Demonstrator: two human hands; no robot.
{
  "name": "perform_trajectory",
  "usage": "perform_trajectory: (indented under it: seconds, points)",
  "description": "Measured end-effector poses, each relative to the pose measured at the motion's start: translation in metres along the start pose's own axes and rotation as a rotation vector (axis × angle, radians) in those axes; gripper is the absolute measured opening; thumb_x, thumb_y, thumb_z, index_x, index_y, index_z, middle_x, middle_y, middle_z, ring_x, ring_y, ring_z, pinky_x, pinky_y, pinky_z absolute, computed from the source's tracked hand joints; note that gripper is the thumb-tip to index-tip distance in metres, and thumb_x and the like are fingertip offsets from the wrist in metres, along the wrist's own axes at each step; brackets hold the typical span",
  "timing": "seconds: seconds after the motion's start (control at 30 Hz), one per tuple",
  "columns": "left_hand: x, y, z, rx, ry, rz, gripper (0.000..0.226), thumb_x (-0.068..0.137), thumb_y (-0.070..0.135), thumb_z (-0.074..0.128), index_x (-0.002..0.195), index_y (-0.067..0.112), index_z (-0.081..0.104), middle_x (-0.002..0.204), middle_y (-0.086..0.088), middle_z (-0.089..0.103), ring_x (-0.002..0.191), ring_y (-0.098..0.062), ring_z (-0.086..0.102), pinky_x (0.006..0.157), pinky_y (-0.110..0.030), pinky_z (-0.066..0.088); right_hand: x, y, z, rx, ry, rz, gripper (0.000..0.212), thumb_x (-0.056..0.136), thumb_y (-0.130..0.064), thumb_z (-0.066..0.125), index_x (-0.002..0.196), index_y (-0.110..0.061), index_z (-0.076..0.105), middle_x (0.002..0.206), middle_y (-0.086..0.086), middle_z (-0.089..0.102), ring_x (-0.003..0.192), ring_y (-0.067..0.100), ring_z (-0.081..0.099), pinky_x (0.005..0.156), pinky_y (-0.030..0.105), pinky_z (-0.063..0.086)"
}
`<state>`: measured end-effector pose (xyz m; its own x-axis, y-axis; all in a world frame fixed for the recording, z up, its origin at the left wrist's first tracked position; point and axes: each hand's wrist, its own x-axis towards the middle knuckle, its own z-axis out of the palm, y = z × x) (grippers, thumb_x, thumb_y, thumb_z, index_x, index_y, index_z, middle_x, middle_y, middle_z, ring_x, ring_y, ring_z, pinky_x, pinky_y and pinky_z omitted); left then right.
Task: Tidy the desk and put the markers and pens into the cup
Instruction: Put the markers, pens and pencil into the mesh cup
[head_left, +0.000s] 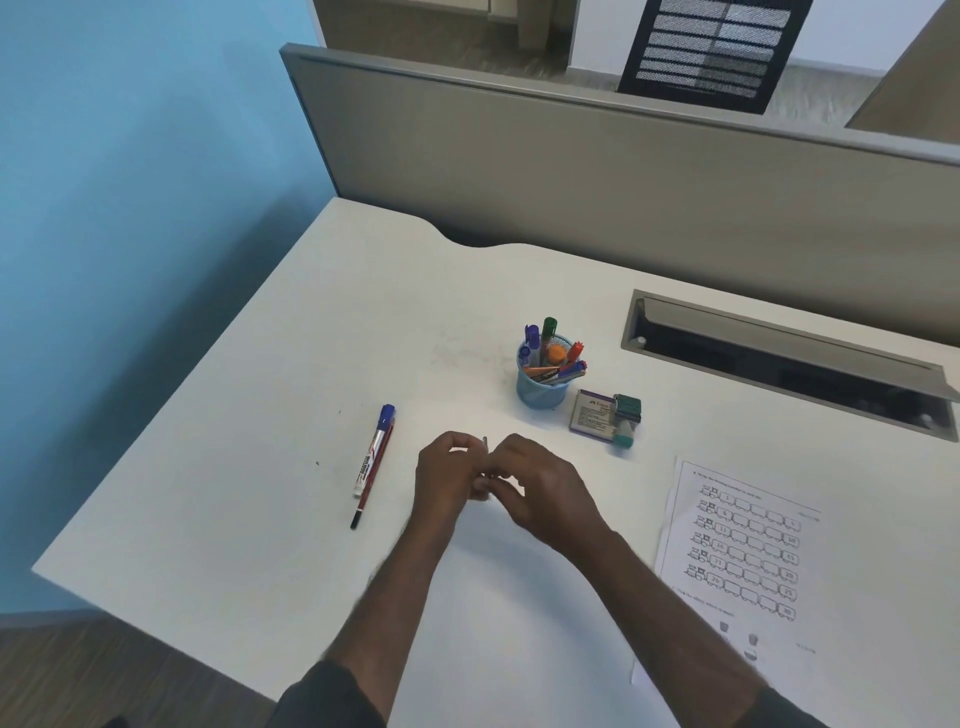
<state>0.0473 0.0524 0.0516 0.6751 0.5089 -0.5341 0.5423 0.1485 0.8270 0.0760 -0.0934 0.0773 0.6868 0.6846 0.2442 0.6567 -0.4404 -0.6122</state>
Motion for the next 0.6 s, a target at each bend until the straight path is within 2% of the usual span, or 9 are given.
perform_trajectory:
  seconds: [0.1, 0.2, 0.3, 0.37, 0.43, 0.5, 0.6]
  points:
    - [0.004, -0.001, 0.002, 0.048, -0.011, 0.016, 0.008, 0.088, 0.024, 0.069, 0.091, 0.016, 0.069, 0.063, -0.001, 0.073, 0.047, -0.017, 0.067, 0.047, -0.022, 0.055, 0.005, 0.002, -0.006, -0.034, 0.098, -0.019, 0.015, 0.09, -0.011, 0.069, 0.102, -0.019, 0.072, 0.091, -0.002, 0.066, 0.078, 0.017, 0.061, 0.058, 0.032, 0.052]
    - [0.011, -0.011, 0.004, 0.115, 0.0, 0.045, 0.014, 0.095, 0.028, 0.063, 0.09, 0.016, 0.067, 0.07, -0.002, 0.074, 0.048, -0.013, 0.065, 0.051, -0.024, 0.057, 0.014, 0.005, -0.019, -0.007, 0.203, 0.026, 0.011, 0.093, -0.014, 0.068, 0.103, -0.015, 0.073, 0.097, -0.001, 0.069, 0.085, 0.014, 0.063, 0.067, 0.024, 0.052]
    - [0.014, -0.026, 0.002, 0.263, 0.081, 0.132, 0.013, 0.095, 0.022, 0.06, 0.084, 0.022, 0.065, 0.078, 0.004, 0.072, 0.064, -0.01, 0.067, 0.068, -0.026, 0.057, 0.025, 0.009, -0.038, 0.035, 0.331, 0.083, 0.01, 0.095, -0.015, 0.064, 0.1, -0.011, 0.071, 0.099, 0.001, 0.067, 0.09, 0.007, 0.059, 0.075, 0.016, 0.047]
    - [0.014, -0.04, 0.001, 0.317, 0.118, 0.216, 0.01, 0.094, 0.016, 0.059, 0.09, 0.021, 0.066, 0.085, 0.008, 0.07, 0.079, -0.011, 0.065, 0.071, -0.017, 0.051, 0.031, 0.011, -0.053, 0.056, 0.418, 0.128, 0.008, 0.095, -0.012, 0.062, 0.1, -0.012, 0.068, 0.099, -0.001, 0.066, 0.087, 0.005, 0.056, 0.075, 0.015, 0.045]
    - [0.012, -0.053, 0.0, 0.366, 0.134, 0.289, 0.011, 0.095, 0.013, 0.058, 0.101, 0.015, 0.066, 0.094, 0.007, 0.068, 0.087, -0.013, 0.063, 0.076, -0.017, 0.048, 0.037, 0.012, -0.068, 0.078, 0.504, 0.181, 0.012, 0.095, -0.014, 0.063, 0.107, -0.014, 0.066, 0.098, -0.004, 0.068, 0.082, 0.006, 0.059, 0.072, 0.018, 0.048]
    - [0.013, -0.063, -0.001, 0.405, 0.143, 0.363, 0.015, 0.096, 0.011, 0.058, 0.108, 0.011, 0.066, 0.099, 0.003, 0.069, 0.09, -0.014, 0.063, 0.084, -0.024, 0.051, 0.045, 0.012, -0.081, 0.064, 0.578, 0.222, 0.019, 0.095, -0.015, 0.064, 0.114, -0.014, 0.065, 0.097, -0.004, 0.07, 0.08, 0.011, 0.064, 0.069, 0.027, 0.052]
    - [0.015, -0.066, -0.001, 0.381, 0.139, 0.397, 0.016, 0.093, 0.013, 0.063, 0.108, 0.013, 0.066, 0.09, 0.002, 0.069, 0.08, -0.01, 0.064, 0.078, -0.024, 0.052, 0.059, 0.014, -0.094, -0.016, 0.671, 0.207, 0.018, 0.095, -0.015, 0.065, 0.112, -0.01, 0.065, 0.094, -0.002, 0.071, 0.078, 0.017, 0.065, 0.068, 0.038, 0.054]
